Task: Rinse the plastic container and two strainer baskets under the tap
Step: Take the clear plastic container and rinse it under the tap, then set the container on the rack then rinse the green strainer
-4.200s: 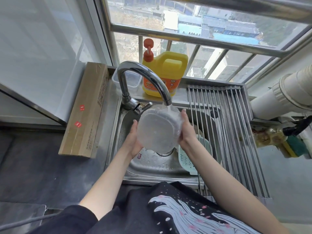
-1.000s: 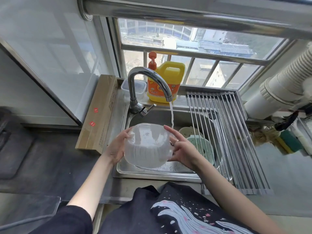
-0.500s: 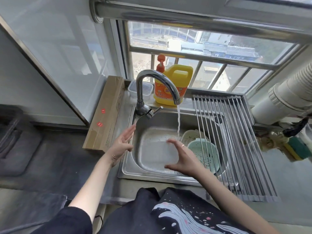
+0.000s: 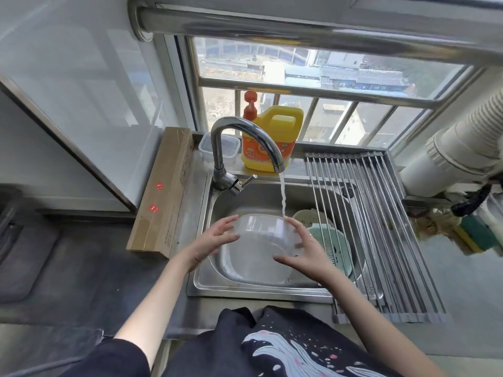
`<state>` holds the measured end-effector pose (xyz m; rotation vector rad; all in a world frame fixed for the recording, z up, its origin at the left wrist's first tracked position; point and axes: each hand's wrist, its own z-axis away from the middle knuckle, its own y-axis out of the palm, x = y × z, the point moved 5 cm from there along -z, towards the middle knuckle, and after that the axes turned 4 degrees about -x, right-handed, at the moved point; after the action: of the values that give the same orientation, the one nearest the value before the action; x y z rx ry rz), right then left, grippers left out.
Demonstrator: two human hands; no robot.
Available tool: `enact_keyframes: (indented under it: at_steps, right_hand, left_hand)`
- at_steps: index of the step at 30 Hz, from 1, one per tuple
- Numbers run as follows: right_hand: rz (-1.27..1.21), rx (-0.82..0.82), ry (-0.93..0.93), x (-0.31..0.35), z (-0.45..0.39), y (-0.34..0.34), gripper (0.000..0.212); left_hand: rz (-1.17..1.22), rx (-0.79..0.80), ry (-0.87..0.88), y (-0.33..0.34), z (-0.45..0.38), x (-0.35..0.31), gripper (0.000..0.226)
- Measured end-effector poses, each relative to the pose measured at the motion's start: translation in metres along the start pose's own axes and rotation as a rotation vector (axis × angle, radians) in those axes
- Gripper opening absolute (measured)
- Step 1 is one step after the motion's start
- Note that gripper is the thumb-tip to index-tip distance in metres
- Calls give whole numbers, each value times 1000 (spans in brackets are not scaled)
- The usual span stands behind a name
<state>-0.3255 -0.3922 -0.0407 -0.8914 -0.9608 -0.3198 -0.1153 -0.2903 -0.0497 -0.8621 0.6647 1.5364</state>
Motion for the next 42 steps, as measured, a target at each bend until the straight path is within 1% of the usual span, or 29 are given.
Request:
enact_keyframes:
  at_steps: [2,4,5,6,7,8,10,12,13,14,16,18,19,21,22,24,27,31,33,35,38,40,42]
  right_hand:
    - [-118,0,84,-8,4,-16,81]
    - [-220,-22,163,-17,8,-32,86]
    - [-238,-46,196,-23,8,-40,89]
    - [-253,-81,238,-28,8,-48,91]
    - [-265,-130,273,-35,8,-56,87]
    - [-281,-199,316,-42,7,-65,77]
    - [-279,-309,404,-60,4,-85,55]
    - [-267,-340,461,-75,-6,-104,44]
    - [-271,-350,470,-79,-12,-113,40]
    - [-272,-371,479,-80,-19,-122,37]
    - [-264,-408,469,-79,-37,-140,31]
    - [-243,-432,453,-76,-59,-156,29]
    - [-229,-437,441,-77,-70,-162,32]
    - [-183,-443,432,-78,-91,-174,47]
    - [-160,-447,431,-77,-101,-179,50]
    - [-153,-484,413,-79,-122,-187,47]
    - [-134,-594,393,-77,-147,-199,41]
    - [-101,-679,349,-81,-173,-206,39]
    - [-88,-676,310,-84,-183,-207,40]
    - [-98,-648,300,-89,-190,-206,47]
    - [-113,-615,294,-99,-197,-204,59]
    - [-75,-642,272,-102,-200,-203,60]
    - [-20,-687,257,-101,-200,-202,55]
  left_hand:
    - [-29,70,-46,5,-6,1,82]
    - [-34,190,-106,20,-13,2,86]
    - [-31,236,-131,32,-16,-1,81]
    - [-41,273,-152,45,-19,-5,72]
    - [-63,306,-163,59,-22,-11,64]
    - [-91,323,-164,72,-28,-17,59]
    - [-121,327,-141,97,-39,-31,60]
    - [-113,250,-108,117,-53,-44,61]
    - [-110,183,-95,125,-60,-51,61]
    - [-104,111,-83,132,-69,-55,67]
    - [-74,-15,-41,145,-90,-65,72]
    - [-49,-119,21,155,-109,-81,71]
    - [-56,-162,45,159,-118,-90,69]
    - [-87,-278,97,164,-136,-110,61]
    - [-108,-338,116,166,-144,-119,58]
    - [-118,-415,129,171,-161,-133,53]
    - [-112,-402,153,183,-188,-146,55]
    - [-107,-385,156,192,-225,-148,75]
    - [-86,-393,142,195,-237,-143,78]
    - [-80,-406,155,197,-247,-143,77]
    - [-198,-449,169,199,-258,-142,76]
    - [-277,-457,149,199,-265,-141,78]
    - [-285,-438,122,198,-268,-140,80]
